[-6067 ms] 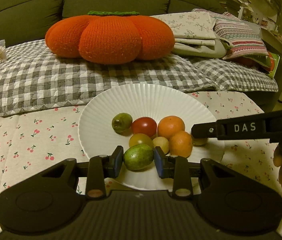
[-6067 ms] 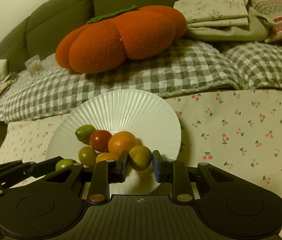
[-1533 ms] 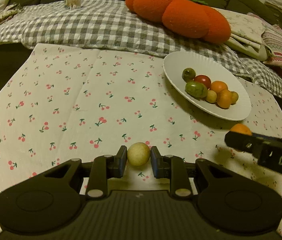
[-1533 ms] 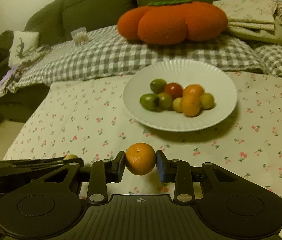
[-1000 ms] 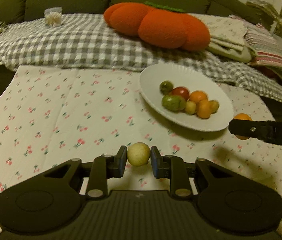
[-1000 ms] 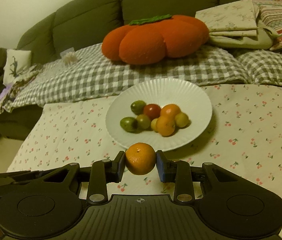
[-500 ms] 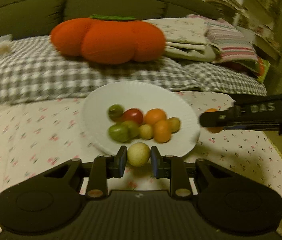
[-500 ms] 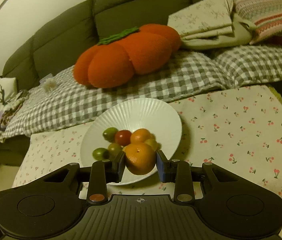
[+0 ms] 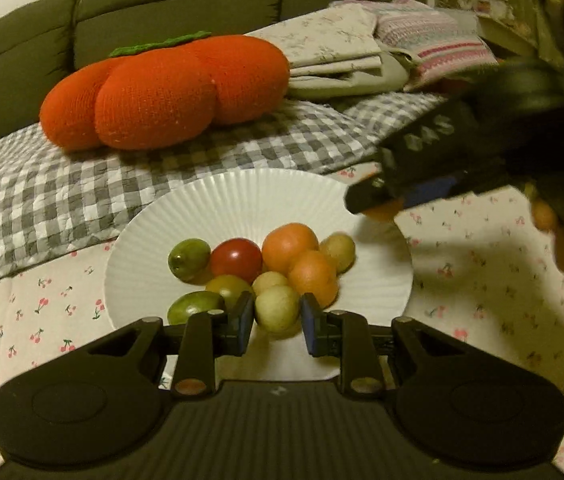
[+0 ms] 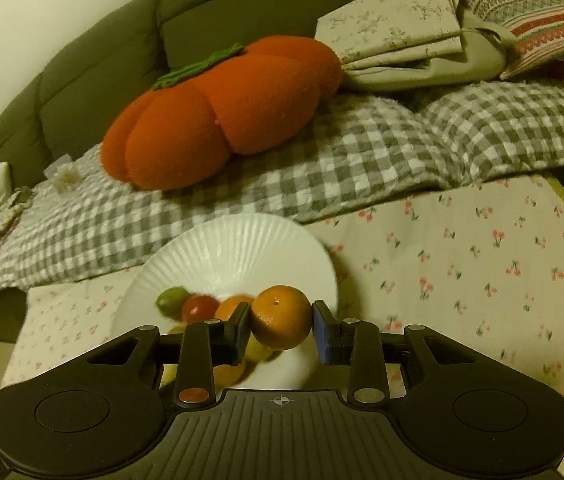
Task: Organize fruits
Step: 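Carry the pale fruit and orange over the plate, then open both tools to release the pale fruit and orange onto the plate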
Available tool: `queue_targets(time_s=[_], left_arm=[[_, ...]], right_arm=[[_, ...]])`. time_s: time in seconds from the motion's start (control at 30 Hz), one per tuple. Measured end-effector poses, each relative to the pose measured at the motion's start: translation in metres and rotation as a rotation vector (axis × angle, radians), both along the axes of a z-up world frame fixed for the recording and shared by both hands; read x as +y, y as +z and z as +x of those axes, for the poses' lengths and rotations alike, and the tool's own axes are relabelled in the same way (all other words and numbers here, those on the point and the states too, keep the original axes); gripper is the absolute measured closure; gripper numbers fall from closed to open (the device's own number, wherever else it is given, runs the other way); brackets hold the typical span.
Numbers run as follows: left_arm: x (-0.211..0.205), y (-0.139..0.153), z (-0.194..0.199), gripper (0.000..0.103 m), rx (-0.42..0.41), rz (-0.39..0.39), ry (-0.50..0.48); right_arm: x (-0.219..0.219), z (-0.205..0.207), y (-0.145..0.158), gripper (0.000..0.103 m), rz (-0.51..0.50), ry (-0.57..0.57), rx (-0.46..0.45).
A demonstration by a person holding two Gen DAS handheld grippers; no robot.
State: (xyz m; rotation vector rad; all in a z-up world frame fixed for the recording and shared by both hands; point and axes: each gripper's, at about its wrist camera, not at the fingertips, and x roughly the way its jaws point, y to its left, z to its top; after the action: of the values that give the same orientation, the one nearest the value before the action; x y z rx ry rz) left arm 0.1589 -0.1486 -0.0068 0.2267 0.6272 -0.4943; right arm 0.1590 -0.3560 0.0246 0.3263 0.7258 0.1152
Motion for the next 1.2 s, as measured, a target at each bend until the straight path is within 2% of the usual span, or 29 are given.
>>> queue_targets(time_s=[0.07, 0.27, 0.4, 0.47, 0.57, 0.77, 0.8, 0.87, 1.0, 1.07, 1.2], left_arm=[[0.000, -0.004, -0.002, 0.078, -0.018, 0.028, -0.009], [0.001, -0.002, -0.004, 0.076, -0.040, 0.014, -0.036], [0.008, 0.006, -0.005, 0.051, -0.043, -0.027, -0.040], [0.012, 0.010, -0.008, 0.049, -0.046, -0.032, -0.043], [0.022, 0.016, -0.008, 0.048, -0.024, -0.062, -0.011], [0.044, 0.029, -0.013, 0.046, 0.009, -0.123, 0.082], [0.048, 0.031, -0.013, 0.045, 0.023, -0.138, 0.097], [0.057, 0.034, -0.017, 0.040, 0.040, -0.157, 0.131], [0.072, 0.036, -0.027, 0.036, 0.054, -0.148, 0.188], [0.081, 0.037, -0.032, 0.035, 0.077, -0.169, 0.212], [0.092, 0.043, -0.041, 0.025, 0.120, -0.182, 0.285]], right_arm=[[-0.001, 0.012, -0.005, 0.072, 0.003, 0.005, 0.015], [0.007, 0.037, -0.013, 0.072, -0.025, 0.041, 0.022], [0.010, 0.047, -0.010, 0.072, -0.011, 0.060, 0.000], [0.014, 0.053, -0.012, 0.072, 0.003, 0.078, -0.001], [0.021, 0.060, -0.016, 0.071, -0.007, 0.089, -0.003], [0.022, 0.063, -0.022, 0.070, 0.070, 0.088, 0.013], [0.022, 0.061, -0.021, 0.070, 0.067, 0.080, 0.012], [0.020, 0.057, -0.016, 0.059, 0.088, 0.067, 0.000], [0.017, 0.048, -0.005, 0.053, 0.133, 0.043, -0.018], [0.016, 0.041, -0.002, 0.053, 0.126, 0.023, -0.014], [0.018, 0.018, 0.010, 0.053, 0.128, 0.000, 0.020]])
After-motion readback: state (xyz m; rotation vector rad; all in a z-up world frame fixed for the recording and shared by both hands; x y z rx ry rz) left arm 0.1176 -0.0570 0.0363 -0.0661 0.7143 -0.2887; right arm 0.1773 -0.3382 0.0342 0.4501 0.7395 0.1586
